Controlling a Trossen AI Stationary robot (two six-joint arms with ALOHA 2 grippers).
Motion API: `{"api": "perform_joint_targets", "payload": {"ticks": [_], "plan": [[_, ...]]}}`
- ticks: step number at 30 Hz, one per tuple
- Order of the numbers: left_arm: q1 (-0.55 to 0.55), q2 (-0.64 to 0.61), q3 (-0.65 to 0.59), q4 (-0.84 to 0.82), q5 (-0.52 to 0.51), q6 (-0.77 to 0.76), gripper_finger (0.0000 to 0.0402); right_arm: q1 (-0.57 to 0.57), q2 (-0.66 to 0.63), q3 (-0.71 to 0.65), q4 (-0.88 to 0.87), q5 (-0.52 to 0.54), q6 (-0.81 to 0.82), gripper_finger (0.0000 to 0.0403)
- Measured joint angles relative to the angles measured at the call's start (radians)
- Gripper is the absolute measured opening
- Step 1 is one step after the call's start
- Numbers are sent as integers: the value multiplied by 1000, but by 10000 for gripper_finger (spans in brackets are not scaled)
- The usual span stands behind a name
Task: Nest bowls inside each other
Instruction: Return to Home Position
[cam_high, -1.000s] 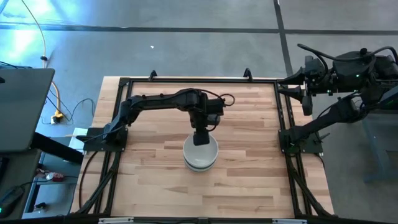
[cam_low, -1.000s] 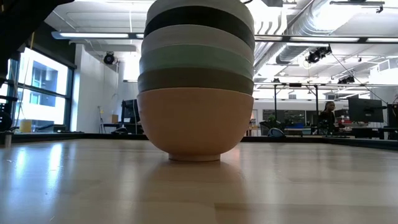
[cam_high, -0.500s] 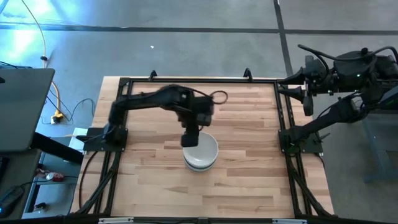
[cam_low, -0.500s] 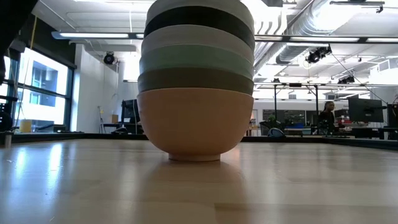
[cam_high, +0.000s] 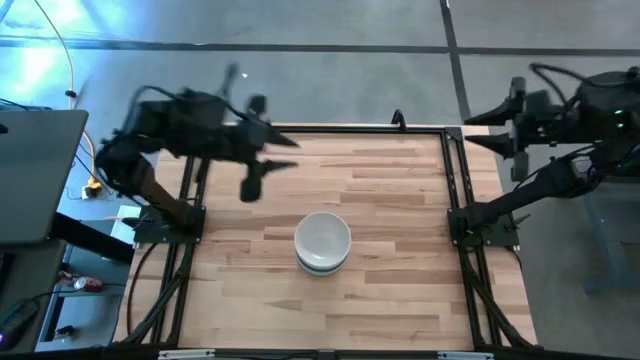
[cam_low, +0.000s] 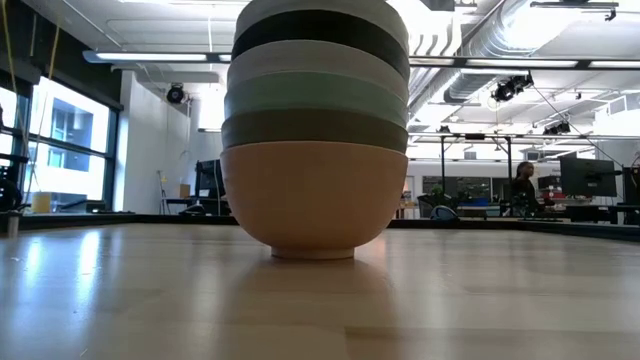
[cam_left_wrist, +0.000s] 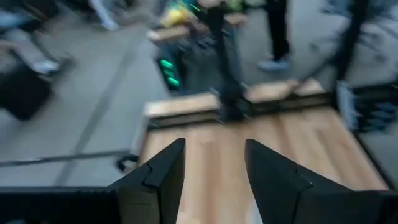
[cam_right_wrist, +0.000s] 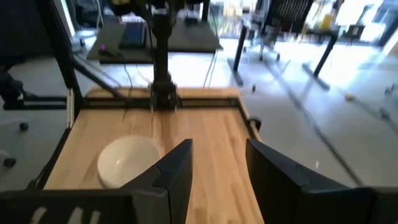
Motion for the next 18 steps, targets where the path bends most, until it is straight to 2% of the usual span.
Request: {"api": "perform_joint_targets", "payload": {"ticks": [4,10,14,18], "plan": [[2,-46,-17,15,-79,33,154,0,-17,0,40,0,-50,142],[21,-106,-108,44,-84,67,154,0,-35,0,57,0,-105,142],[65,-184,-240,114,-59,72,154,0,-53,0,50,0,-111,142],[112,-292,-444,225,-9,51,154,0,-93,-46,57,0,-99,142]]}}
